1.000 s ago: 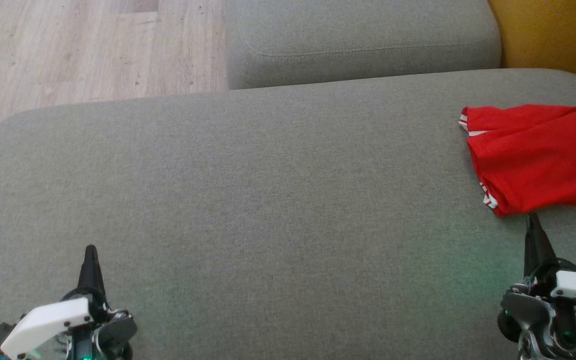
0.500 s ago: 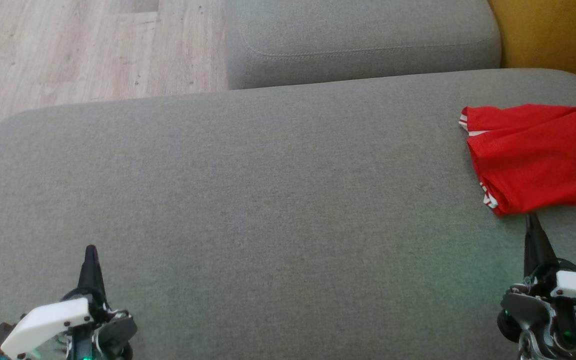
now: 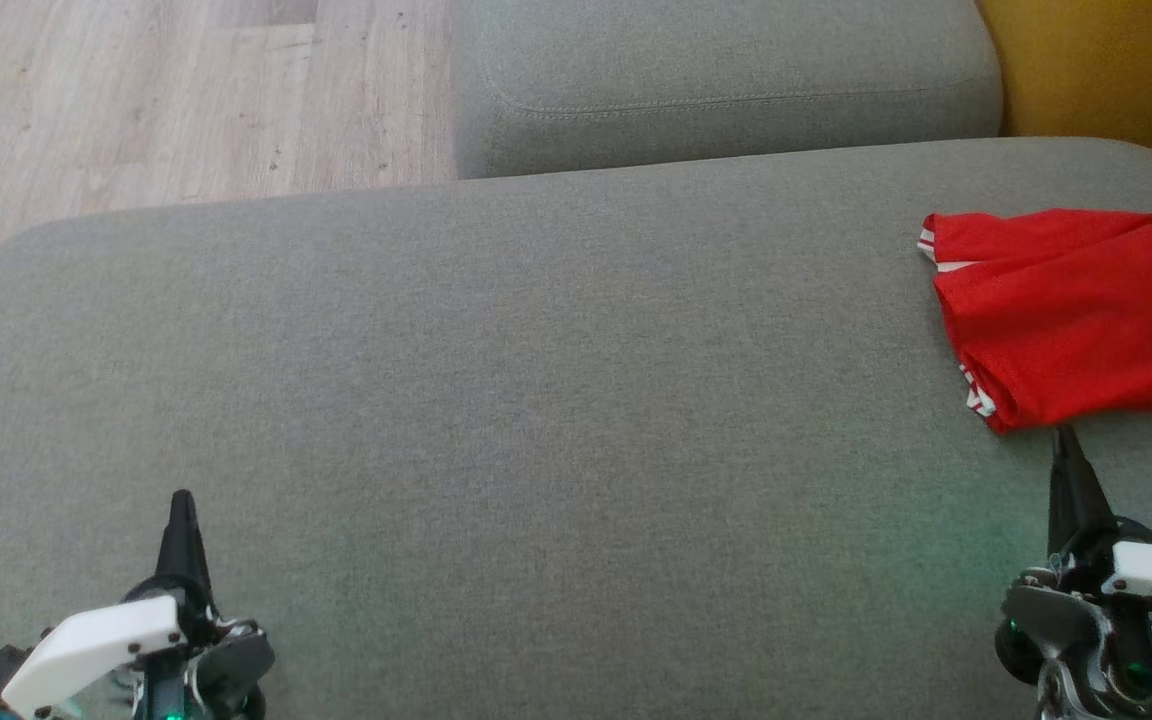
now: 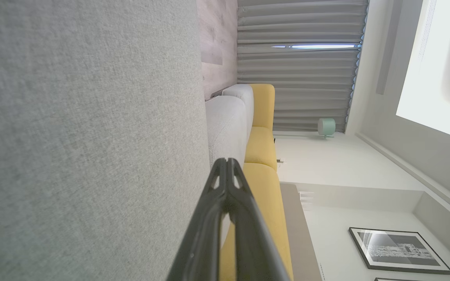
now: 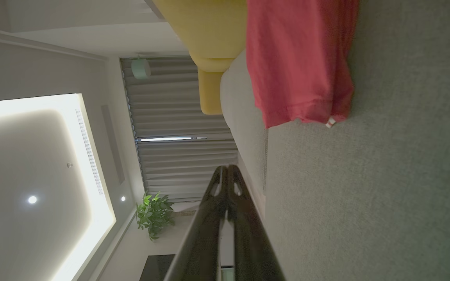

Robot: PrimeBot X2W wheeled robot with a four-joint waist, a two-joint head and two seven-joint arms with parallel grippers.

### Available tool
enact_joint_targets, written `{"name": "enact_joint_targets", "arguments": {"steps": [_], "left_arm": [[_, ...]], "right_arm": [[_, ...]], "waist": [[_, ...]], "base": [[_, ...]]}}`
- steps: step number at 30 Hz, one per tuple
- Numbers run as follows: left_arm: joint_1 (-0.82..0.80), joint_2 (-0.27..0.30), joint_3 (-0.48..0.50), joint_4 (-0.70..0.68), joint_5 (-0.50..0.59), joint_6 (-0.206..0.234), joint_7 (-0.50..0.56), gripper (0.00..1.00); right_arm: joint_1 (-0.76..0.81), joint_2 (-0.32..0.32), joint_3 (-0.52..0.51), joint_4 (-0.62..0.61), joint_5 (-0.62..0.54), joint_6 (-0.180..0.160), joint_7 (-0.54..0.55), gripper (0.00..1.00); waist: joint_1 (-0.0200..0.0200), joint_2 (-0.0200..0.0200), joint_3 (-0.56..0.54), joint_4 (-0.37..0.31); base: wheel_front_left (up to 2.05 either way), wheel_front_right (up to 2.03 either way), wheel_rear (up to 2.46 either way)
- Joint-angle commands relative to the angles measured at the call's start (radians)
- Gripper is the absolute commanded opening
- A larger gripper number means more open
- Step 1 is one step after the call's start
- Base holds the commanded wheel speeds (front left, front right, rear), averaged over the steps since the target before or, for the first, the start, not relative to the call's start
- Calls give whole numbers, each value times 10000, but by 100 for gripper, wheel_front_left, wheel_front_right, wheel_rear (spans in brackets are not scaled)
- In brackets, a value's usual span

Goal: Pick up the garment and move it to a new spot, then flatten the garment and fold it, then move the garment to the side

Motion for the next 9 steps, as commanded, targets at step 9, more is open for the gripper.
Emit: {"name": "enact_joint_targets", "arguments": {"steps": [9], "left_arm": [[-503, 36, 400, -278, 148, -69, 44, 0]], "right_arm": [[-539, -58, 193, -366, -83, 69, 53, 0]], "waist": [[0, 0, 0, 0]], "base": [[0, 0, 0]]}}
